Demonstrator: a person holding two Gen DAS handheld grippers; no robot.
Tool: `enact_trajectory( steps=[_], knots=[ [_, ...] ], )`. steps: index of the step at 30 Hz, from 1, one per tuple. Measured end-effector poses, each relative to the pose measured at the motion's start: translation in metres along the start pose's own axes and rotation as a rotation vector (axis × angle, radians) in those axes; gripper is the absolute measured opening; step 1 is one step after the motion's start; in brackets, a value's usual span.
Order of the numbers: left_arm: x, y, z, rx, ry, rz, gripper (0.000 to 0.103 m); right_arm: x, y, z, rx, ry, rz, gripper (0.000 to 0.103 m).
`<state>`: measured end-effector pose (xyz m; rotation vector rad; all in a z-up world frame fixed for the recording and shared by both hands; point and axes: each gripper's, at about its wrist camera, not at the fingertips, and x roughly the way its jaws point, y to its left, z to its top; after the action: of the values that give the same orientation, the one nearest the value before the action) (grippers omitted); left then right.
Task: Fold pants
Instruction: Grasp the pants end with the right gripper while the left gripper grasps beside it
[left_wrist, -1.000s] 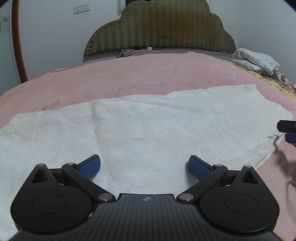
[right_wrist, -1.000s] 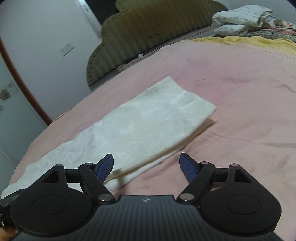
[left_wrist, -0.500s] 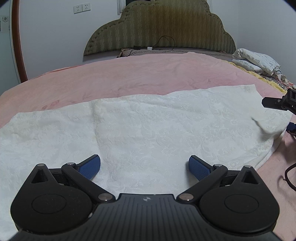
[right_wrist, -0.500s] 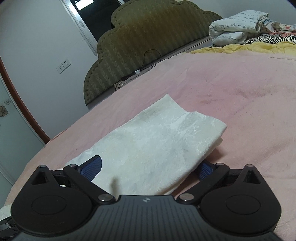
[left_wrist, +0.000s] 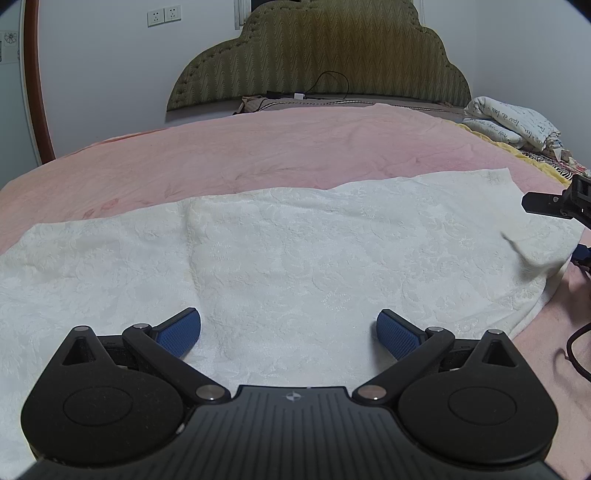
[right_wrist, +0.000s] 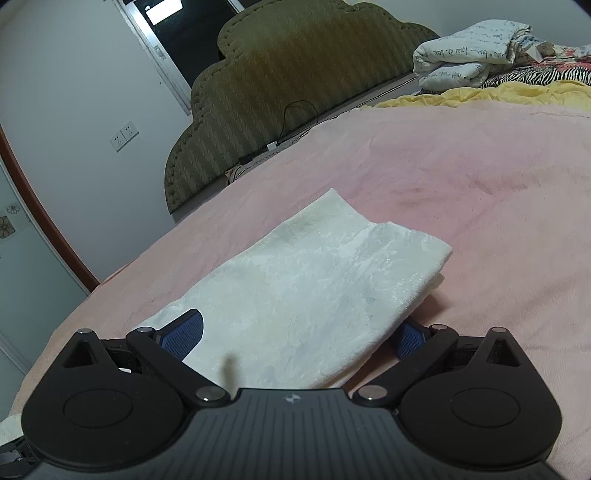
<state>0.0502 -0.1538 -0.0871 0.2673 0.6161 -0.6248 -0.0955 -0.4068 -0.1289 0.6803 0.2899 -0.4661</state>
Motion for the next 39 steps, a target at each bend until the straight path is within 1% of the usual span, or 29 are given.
enact_trajectory(
  steps=[5, 9, 16, 17, 19, 21, 22, 24, 26, 27, 29, 31, 34, 36, 38, 39],
  knots=[
    [0.000, 0.000, 0.000, 0.000, 0.000, 0.000, 0.103, 0.006, 0.005, 0.003, -0.036, 0.014, -0.022, 0.103],
    [0.000, 0.000, 0.000, -0.001, 0.000, 0.000, 0.103, 0.019, 0.004, 0.012, -0.058, 0.027, -0.031, 0.103],
    [0.000, 0.000, 0.000, -0.001, 0.001, -0.001, 0.103, 0.034, -0.006, 0.027, -0.033, 0.029, -0.001, 0.103],
    [0.000, 0.000, 0.000, -0.002, 0.001, -0.002, 0.103, 0.034, -0.005, 0.027, -0.043, 0.032, -0.012, 0.099],
    [0.000, 0.000, 0.000, -0.002, 0.001, -0.003, 0.103, 0.032, -0.001, 0.026, -0.068, 0.028, -0.062, 0.080],
    [0.000, 0.000, 0.000, -0.003, 0.001, -0.003, 0.103, 0.031, -0.003, 0.026, -0.060, 0.021, -0.115, 0.031],
    [-0.001, 0.000, 0.000, -0.003, 0.002, -0.003, 0.103, 0.030, -0.007, 0.026, -0.037, 0.018, -0.123, 0.025],
    [-0.001, 0.000, 0.000, -0.004, 0.001, -0.004, 0.103, 0.028, -0.017, 0.027, 0.015, 0.015, -0.091, 0.020],
    [-0.002, 0.001, 0.000, -0.007, -0.004, -0.017, 0.103, 0.025, -0.016, 0.027, 0.009, 0.004, -0.089, 0.016],
    [-0.004, 0.003, 0.001, -0.013, -0.009, -0.034, 0.099, 0.023, -0.010, 0.026, -0.023, -0.007, -0.095, 0.014],
    [-0.009, 0.015, 0.003, -0.070, -0.027, -0.075, 0.093, 0.015, 0.009, 0.024, -0.132, -0.045, -0.112, 0.012],
    [-0.014, 0.033, 0.009, -0.196, -0.036, -0.157, 0.091, 0.006, 0.036, 0.021, -0.276, -0.086, -0.119, 0.012],
    [-0.014, 0.065, 0.022, -0.472, -0.025, -0.366, 0.092, -0.005, 0.082, 0.007, -0.511, -0.137, -0.109, 0.012],
    [-0.005, 0.079, 0.032, -0.642, 0.016, -0.527, 0.093, -0.009, 0.110, -0.007, -0.641, -0.160, -0.092, 0.011],
    [0.007, 0.084, 0.042, -0.755, 0.063, -0.651, 0.096, -0.010, 0.132, -0.021, -0.733, -0.168, -0.069, 0.011],
    [0.014, 0.083, 0.047, -0.797, 0.088, -0.702, 0.100, -0.009, 0.141, -0.027, -0.767, -0.168, -0.054, 0.011]
  ],
)
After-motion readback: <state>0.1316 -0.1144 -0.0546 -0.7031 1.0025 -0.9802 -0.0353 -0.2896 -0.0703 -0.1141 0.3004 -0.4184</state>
